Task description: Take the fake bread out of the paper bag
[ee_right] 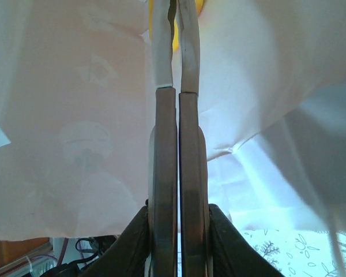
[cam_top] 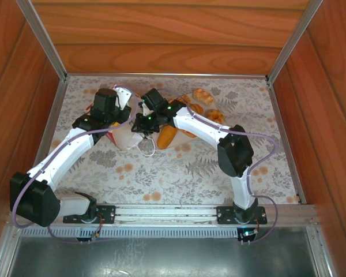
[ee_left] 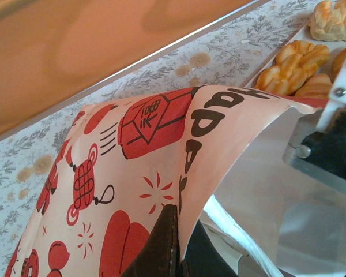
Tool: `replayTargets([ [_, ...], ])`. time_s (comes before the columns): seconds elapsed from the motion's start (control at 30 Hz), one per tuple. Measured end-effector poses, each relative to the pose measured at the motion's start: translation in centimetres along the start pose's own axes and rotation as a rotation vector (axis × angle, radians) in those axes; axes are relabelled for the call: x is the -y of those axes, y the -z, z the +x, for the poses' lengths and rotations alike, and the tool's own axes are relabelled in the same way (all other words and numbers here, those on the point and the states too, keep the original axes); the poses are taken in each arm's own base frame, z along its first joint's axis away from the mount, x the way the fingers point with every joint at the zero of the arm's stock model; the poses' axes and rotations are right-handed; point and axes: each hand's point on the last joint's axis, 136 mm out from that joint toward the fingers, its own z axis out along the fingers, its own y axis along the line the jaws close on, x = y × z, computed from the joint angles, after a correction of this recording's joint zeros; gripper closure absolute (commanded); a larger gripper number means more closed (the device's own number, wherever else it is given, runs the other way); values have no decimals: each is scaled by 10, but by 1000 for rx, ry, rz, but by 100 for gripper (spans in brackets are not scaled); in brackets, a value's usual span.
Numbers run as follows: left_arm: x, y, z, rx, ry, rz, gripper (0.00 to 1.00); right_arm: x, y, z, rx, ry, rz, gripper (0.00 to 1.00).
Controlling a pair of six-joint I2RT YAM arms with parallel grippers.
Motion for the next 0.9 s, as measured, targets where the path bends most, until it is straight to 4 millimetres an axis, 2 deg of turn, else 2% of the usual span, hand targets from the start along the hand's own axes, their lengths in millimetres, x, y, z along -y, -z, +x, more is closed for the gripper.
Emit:
replayTargets([
  [0.07, 0, -1, 2, -4, -1, 1, 100, 0, -1, 0, 2, 5, -2, 100],
  [0.2, 1, -2, 5, -11, -2, 2, 100, 4, -3, 3, -8, 5, 6, 82],
  [0.33, 1, -2, 5, -10, -2, 2, 100, 3, -6, 6, -18, 16, 9, 71],
  [0.53, 4, -2, 4, -7, -1, 16, 100, 10, -27, 6, -44, 17, 24, 58],
  [0.7, 5, -2, 4, -6, -1, 27, 100, 21, -43, 7, -66, 6, 44, 54],
  [0.9, 8, -1, 4, -3, -1, 42, 100, 15, -48, -2, -55, 13, 32, 54],
])
